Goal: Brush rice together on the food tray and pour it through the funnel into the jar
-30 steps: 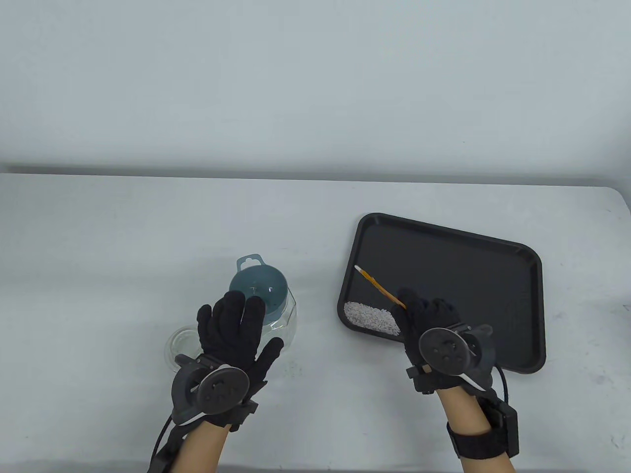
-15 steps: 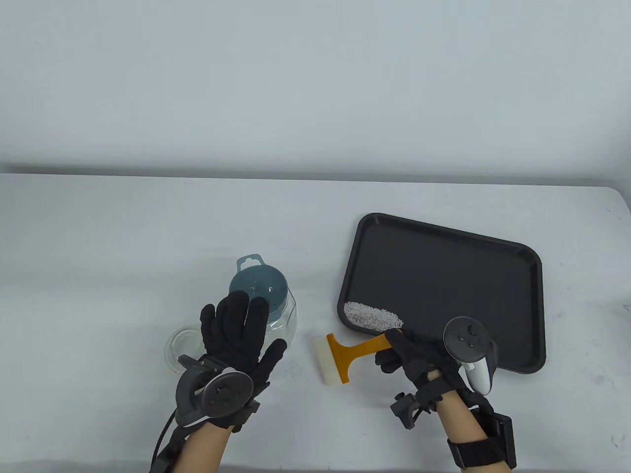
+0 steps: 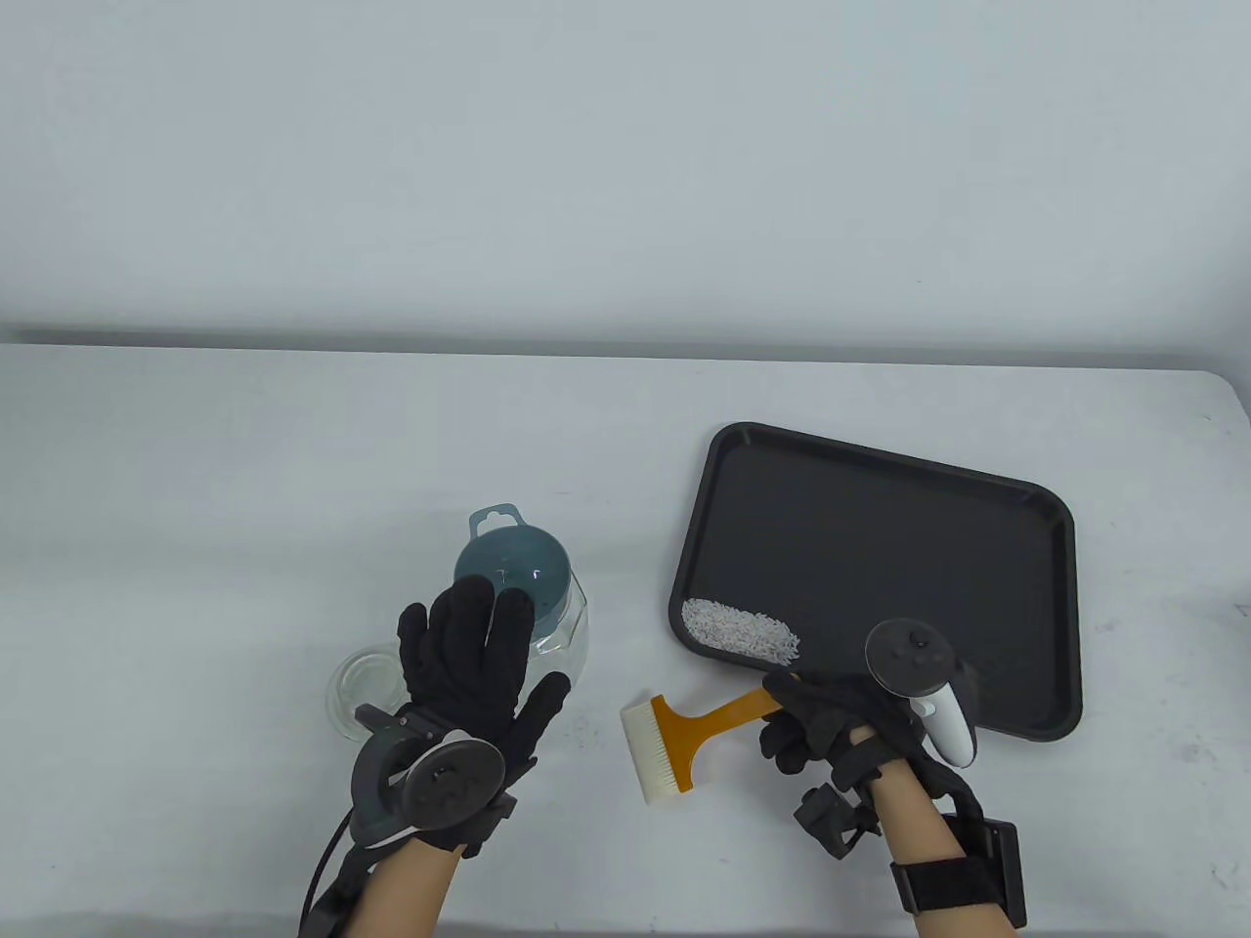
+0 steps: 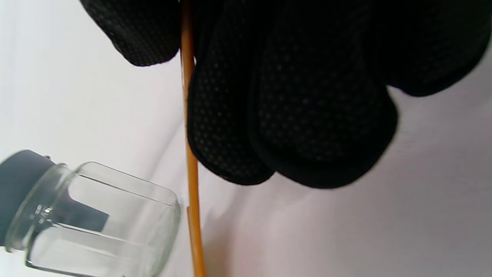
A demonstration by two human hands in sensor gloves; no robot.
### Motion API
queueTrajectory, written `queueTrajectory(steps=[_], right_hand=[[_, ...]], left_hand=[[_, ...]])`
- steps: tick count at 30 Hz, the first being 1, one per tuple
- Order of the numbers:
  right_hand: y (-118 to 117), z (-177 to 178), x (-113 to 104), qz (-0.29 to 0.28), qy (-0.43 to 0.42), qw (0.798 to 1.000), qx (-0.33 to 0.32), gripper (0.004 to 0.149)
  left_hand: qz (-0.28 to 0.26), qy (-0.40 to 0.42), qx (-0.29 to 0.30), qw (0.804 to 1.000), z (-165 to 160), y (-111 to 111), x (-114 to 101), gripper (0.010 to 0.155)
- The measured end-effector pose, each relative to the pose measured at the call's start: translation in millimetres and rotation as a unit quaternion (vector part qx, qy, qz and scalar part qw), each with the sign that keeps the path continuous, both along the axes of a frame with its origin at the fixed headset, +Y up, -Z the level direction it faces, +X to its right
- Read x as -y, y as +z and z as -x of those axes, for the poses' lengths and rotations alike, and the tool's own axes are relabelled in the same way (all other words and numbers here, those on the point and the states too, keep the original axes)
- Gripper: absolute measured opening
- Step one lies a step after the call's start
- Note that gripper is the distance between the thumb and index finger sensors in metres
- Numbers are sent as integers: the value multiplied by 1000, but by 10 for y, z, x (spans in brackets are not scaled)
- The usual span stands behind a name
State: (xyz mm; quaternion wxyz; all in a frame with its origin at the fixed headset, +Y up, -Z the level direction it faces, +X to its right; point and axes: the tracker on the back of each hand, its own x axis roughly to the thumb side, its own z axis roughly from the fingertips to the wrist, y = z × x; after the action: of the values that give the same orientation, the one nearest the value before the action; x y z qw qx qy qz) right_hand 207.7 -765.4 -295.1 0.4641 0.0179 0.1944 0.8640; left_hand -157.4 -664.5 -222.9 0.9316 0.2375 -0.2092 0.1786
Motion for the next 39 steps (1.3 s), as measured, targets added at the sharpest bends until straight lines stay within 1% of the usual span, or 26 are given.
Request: queueTrajectory(steps=[3,8,10,13,18,24,28,32,36,39], right_hand=[[-15,-55,51,44,48,998,-23,53],[-39,-137,157,120,123,983,-65,54],[-45,-144,174,133,139,978,-81,55],[-40,-130,182,145,165,972,-89,56],[-40,-64,181,141,205,964,-97,57],[-38,-20,178,134,234,958,-99,57],[-35,15,168,130,266,950,-102,54],[-23,40,130,118,274,949,-105,55],[-27,-16,30,82,273,955,-81,55],[-24,-136,-96,36,280,959,-31,55]], left_hand=[[1,0,1,1000,-2,0,3,79],[3,-3,1,1000,-10,0,5,79],[4,-3,1,1000,-11,-1,5,79],[5,-3,1,1000,-14,-2,8,78],[5,-4,2,1000,-19,-2,9,78],[6,-4,2,1000,-19,-5,10,78],[6,-4,2,1000,-18,-6,10,78],[6,-3,3,1000,-19,-7,11,78],[6,-2,3,1000,-16,-6,10,78],[5,-1,3,1000,-14,-5,8,78]])
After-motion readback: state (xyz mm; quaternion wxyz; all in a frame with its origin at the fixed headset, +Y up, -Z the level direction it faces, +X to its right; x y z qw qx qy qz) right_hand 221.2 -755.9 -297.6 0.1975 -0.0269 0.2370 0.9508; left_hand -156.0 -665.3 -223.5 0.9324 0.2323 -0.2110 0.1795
